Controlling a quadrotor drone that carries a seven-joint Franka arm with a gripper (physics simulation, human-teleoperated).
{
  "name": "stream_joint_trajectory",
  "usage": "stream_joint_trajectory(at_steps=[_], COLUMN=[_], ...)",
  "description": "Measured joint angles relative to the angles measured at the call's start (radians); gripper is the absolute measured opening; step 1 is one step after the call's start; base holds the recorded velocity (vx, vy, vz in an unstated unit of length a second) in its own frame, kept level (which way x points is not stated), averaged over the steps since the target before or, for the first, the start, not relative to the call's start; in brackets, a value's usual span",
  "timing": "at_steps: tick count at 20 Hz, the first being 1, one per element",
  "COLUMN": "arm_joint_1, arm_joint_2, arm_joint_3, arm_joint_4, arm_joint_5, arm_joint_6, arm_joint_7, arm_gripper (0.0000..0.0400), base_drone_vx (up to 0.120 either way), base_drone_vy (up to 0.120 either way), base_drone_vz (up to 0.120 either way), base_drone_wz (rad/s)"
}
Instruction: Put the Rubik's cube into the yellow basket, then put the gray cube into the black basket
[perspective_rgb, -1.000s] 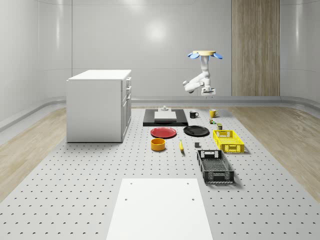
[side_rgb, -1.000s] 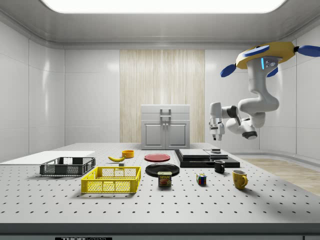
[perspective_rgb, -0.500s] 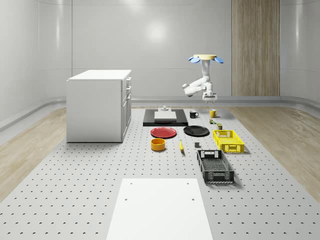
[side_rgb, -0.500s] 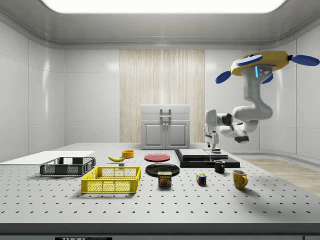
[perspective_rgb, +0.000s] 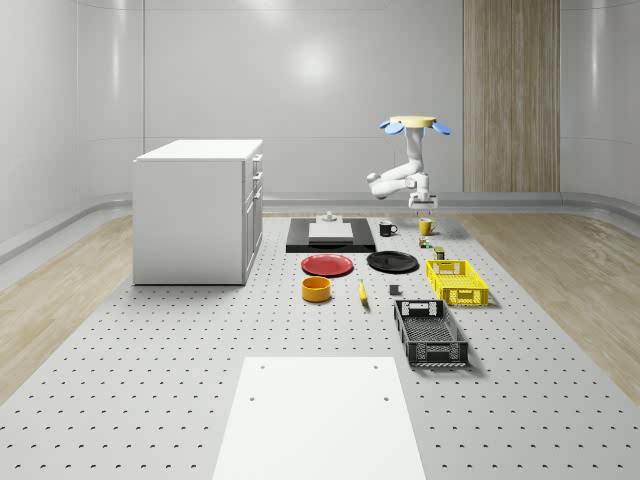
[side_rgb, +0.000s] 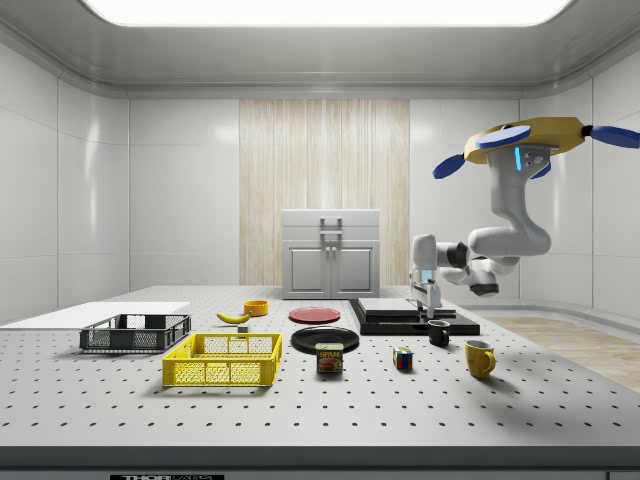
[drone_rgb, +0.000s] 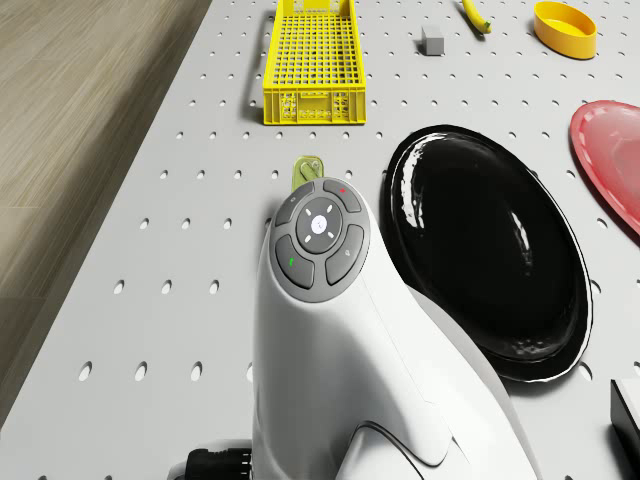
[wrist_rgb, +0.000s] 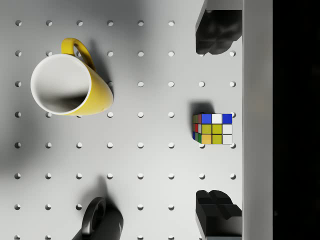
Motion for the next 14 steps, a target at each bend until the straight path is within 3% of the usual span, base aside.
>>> stream_joint_trajectory(at_steps=[5, 14], arm_joint_1=[-0.01, -0.024], arm_joint_2=[-0.025, -0.069], arm_joint_3=[0.009, 0.022], arm_joint_4=[0.002, 0.005], arm_joint_5=[0.013, 0.036], arm_joint_6=[0.022, 0.062], arm_joint_7=[0.009, 0.023], arm_gripper=[0.04, 0.04], base_drone_vx=[0.0, 0.116], base_drone_vy=[0.0, 0.0], base_drone_vz=[-0.12, -0.12], base_drone_wz=[0.0, 0.0])
